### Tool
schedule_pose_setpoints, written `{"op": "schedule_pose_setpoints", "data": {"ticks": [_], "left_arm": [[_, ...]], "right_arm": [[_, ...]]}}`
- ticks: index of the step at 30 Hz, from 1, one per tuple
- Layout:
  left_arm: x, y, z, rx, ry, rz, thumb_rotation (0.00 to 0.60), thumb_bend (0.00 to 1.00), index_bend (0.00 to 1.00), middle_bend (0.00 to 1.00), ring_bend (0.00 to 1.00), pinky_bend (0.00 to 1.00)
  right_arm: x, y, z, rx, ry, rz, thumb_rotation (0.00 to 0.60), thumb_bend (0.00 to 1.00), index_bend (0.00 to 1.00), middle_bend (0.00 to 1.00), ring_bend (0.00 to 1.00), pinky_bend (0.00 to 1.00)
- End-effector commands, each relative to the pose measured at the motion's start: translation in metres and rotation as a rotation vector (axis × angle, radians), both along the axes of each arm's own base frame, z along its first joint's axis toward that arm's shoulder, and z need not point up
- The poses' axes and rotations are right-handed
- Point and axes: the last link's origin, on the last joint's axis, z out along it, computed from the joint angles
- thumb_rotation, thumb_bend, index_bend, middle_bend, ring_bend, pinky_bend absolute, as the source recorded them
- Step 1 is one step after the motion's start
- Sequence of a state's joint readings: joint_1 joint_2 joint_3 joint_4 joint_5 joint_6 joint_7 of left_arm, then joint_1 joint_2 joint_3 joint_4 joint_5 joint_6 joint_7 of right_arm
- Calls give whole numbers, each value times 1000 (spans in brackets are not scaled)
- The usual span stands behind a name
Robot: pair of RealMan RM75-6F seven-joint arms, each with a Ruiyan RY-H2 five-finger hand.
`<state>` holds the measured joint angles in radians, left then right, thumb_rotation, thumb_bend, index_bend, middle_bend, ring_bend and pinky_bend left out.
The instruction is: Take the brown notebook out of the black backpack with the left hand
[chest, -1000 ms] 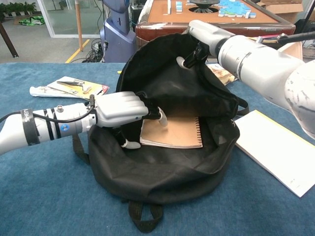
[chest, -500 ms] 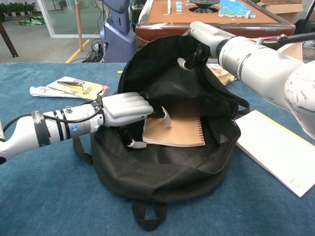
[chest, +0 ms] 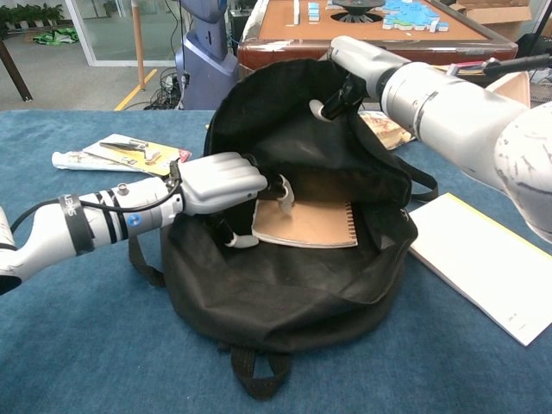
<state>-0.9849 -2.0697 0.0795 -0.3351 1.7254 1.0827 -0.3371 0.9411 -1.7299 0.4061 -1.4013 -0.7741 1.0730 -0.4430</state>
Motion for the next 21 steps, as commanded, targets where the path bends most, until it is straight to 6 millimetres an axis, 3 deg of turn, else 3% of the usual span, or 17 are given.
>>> {"op": "schedule_pose_setpoints", "data": {"ticks": [1,11,21], "left_arm": [[1,1,0,14,-7,2,600,339,312,188,201,283],[4,2,-1,36,-3,-7,600,469,415,188,210,283],[4,-3,1,1,-62,-6,600,484,624,290,282,284]], "right_arm": [[0,0,0,1,1,0,600,790,773,472,381,480],[1,0,0,1,2,0,600,790,773,472,384,480],[0,-2,4,-5,9,0,600,790,772,472,385,480]]}}
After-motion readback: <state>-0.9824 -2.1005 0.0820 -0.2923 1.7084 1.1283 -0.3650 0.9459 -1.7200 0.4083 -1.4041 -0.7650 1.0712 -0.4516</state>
